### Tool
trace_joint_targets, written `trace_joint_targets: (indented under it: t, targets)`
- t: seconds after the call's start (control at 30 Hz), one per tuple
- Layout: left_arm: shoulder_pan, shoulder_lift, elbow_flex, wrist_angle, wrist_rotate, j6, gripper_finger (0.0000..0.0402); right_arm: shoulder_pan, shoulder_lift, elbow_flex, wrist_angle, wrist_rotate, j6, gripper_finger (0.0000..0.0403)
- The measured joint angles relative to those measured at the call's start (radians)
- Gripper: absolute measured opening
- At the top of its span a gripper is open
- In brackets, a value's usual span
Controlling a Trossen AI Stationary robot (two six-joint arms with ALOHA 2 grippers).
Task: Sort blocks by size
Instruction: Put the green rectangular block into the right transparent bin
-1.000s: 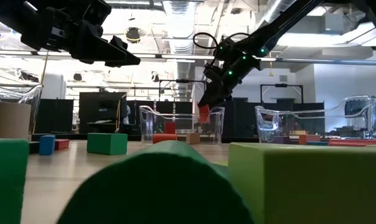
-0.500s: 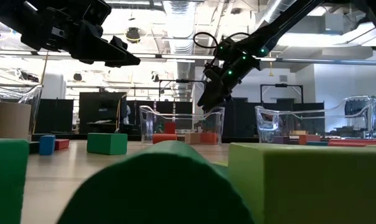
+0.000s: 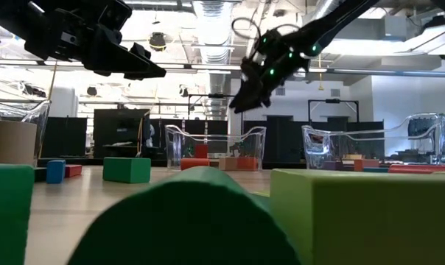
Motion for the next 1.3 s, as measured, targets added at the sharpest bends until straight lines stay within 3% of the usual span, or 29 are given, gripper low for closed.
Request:
trace_joint_targets:
  t: [0.33, 0.67, 0.87, 1.1, 1.3]
  targets:
    - [0.000, 0.000, 0.000, 0.000, -0.013, -0.032, 0.0180, 0.120, -0.218, 0.000, -0.192, 0.000, -0.082, 0.0230]
    - [0.000, 0.000, 0.000, 0.001, -0.014, -0.063, 0.0180, 0.379, -0.401, 0.000, -0.526, 0.008, -0.142, 0.0230]
    - [0.000, 0.000, 0.000, 0.011, -0.015, -0.077, 0.0180, 0.548, -0.434, 0.000, -0.650, 0.009, -0.065, 0.0230]
    - [0.000, 0.000, 0.000, 0.044, -0.016, -0.119, 0.0180, 0.725, -0.421, -0.076, -0.612, 0.027, 0.037, 0.0230]
    - [-0.015, 0.000, 0.000, 0.043, -0.016, -0.171, 0.0180, 0.864, -0.397, -0.172, -0.475, 0.091, 0.161, 0.0230]
